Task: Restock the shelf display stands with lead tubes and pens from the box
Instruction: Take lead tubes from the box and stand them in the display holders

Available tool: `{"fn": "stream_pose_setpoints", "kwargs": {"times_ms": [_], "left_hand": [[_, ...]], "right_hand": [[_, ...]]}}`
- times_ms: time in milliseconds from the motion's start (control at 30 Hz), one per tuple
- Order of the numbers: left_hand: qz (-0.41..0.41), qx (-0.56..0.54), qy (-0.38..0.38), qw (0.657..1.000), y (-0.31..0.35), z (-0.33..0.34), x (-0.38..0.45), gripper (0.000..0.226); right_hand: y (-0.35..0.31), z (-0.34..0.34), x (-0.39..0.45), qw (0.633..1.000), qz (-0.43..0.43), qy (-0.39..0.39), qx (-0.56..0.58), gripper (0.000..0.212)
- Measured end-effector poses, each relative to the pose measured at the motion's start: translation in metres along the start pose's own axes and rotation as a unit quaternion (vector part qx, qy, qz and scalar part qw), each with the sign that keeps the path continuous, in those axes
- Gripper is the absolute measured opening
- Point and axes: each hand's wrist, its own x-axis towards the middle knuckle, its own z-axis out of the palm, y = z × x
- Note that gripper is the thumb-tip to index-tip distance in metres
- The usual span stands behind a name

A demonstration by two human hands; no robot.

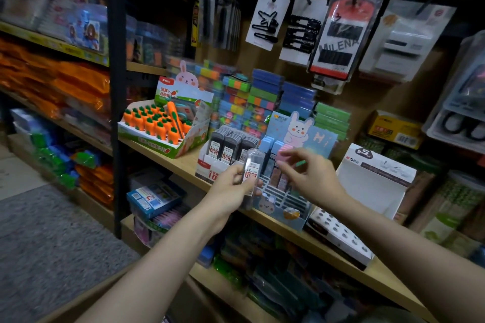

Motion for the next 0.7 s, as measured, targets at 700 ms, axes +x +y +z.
{"fn": "stream_pose_setpoints", "kwargs": {"times_ms": [700], "left_hand": [[0.0,0.251,0.244,0.937,-0.001,-0.066,0.034,0.087]], "right_hand": [[-0.032,0.04,0.1,0.997,-0.02,0.056,-0.049,0.015]]}}
